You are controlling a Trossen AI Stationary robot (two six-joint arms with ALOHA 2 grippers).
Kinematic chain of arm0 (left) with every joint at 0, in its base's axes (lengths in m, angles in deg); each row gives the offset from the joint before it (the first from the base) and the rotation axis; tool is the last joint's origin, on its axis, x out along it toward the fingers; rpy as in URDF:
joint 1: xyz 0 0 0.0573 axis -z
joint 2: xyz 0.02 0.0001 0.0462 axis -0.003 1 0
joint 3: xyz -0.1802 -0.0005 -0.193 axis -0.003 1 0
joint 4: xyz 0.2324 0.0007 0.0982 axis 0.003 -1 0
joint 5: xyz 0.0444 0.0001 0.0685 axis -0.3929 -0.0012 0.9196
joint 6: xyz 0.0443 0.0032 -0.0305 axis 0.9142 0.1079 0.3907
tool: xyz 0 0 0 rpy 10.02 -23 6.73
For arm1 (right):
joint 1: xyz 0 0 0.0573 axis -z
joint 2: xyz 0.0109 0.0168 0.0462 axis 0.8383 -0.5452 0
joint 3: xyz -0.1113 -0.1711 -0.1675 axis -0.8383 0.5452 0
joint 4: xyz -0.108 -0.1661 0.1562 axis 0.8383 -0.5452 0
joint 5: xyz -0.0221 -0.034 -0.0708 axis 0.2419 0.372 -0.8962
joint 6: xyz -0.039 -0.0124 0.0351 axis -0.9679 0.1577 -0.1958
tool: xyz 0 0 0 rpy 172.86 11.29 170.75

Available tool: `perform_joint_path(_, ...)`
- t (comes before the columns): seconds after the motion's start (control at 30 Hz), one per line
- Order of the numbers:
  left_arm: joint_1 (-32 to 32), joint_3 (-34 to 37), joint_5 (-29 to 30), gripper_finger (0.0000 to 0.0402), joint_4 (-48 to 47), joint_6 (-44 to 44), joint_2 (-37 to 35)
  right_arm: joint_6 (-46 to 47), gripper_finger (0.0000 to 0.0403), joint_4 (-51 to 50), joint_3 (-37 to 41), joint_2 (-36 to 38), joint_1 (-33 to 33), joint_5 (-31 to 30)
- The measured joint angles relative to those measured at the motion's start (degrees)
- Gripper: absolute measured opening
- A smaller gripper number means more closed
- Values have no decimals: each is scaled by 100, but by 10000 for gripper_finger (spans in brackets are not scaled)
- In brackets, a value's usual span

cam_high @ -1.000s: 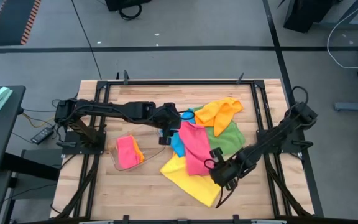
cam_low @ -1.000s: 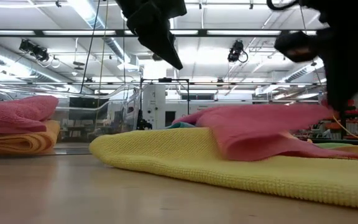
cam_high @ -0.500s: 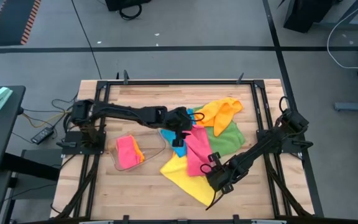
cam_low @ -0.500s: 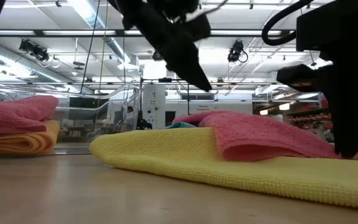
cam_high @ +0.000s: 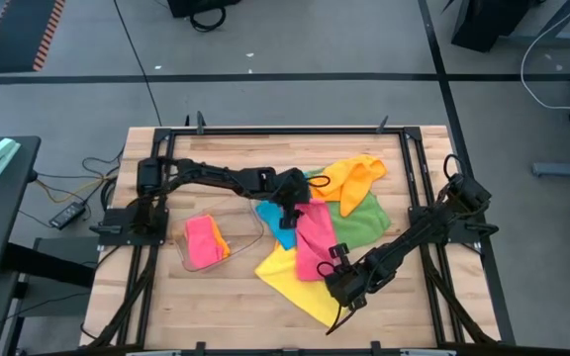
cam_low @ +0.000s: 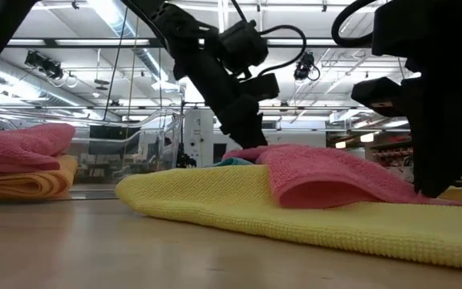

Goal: Fold microfiber towels
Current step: Fold the pink microfiber cloth

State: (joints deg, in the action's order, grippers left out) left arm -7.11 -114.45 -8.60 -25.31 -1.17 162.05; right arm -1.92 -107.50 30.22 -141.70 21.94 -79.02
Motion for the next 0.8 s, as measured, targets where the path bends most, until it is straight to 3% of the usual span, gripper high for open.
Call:
perform_joint_path(0.4,131,-6,-32,170,288,430,79,-7,17,123,0,0,39,-1)
perform_joint_path(0.5,83,2,66,133,376,492,93,-14,17,206,0,0,53,-10)
perform_joint_path(0.7,69,-6,210,17,495,906,117,-31,17,212,0,0,81,-41)
perform_joint_path(0.8,73,-6,206,15,463,898,131,-31,17,212,0,0,76,-39)
